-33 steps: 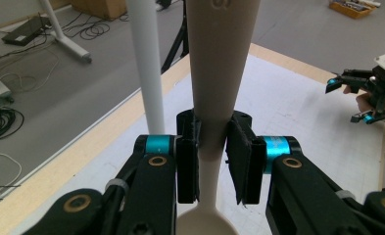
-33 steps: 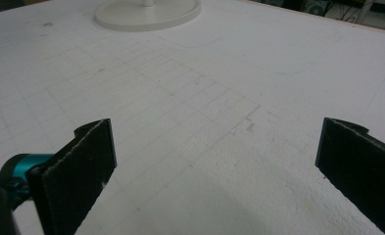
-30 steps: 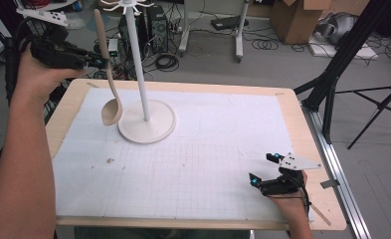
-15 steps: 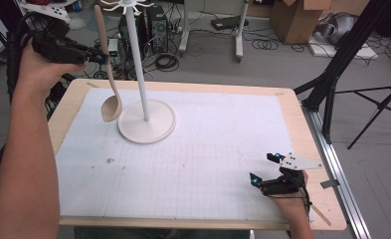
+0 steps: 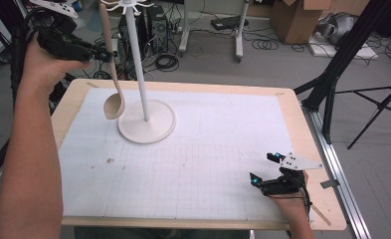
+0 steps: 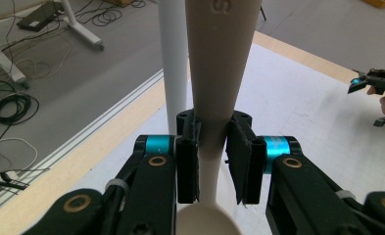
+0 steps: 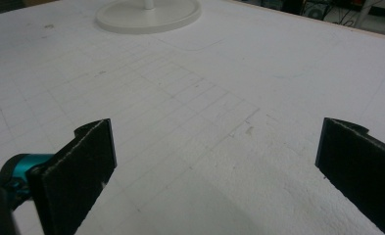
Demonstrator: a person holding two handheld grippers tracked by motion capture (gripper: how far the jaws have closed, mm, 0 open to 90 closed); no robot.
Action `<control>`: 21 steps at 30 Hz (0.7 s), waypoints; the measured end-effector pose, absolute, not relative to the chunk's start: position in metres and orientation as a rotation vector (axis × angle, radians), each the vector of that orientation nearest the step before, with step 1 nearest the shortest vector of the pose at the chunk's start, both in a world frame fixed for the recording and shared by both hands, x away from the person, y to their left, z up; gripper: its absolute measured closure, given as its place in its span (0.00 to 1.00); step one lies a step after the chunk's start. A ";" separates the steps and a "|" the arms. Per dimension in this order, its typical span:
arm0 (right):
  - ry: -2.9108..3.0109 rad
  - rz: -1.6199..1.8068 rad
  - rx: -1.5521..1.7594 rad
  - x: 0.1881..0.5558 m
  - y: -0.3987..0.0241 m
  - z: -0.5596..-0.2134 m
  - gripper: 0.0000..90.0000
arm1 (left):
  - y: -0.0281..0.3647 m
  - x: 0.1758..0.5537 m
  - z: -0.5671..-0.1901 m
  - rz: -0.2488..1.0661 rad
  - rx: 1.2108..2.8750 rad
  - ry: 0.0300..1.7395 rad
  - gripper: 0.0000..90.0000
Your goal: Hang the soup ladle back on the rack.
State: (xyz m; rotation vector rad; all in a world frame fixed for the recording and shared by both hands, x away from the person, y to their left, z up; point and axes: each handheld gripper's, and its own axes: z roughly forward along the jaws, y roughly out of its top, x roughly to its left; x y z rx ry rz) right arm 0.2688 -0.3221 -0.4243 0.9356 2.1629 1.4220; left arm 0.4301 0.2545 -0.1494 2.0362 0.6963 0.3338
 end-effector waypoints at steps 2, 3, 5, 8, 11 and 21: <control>2.162 1.422 0.936 0.269 -0.322 -0.424 0.00 | 0.256 0.429 -0.149 0.337 2.034 0.702 0.83; 2.162 1.421 0.933 0.269 -0.322 -0.425 0.00 | 0.257 0.429 -0.148 0.339 2.031 0.701 0.83; 2.165 1.422 0.931 0.269 -0.321 -0.425 0.00 | 0.259 0.428 -0.147 0.332 2.023 0.698 0.83; 2.164 1.418 0.928 0.270 -0.321 -0.425 0.00 | 0.260 0.428 -0.147 0.331 2.030 0.711 0.83; 2.168 1.418 0.929 0.269 -0.321 -0.425 0.00 | 0.260 0.431 -0.149 0.326 2.043 0.721 0.83; 2.167 1.416 0.928 0.269 -0.321 -0.425 0.00 | 0.261 0.437 -0.152 0.307 2.042 0.720 0.83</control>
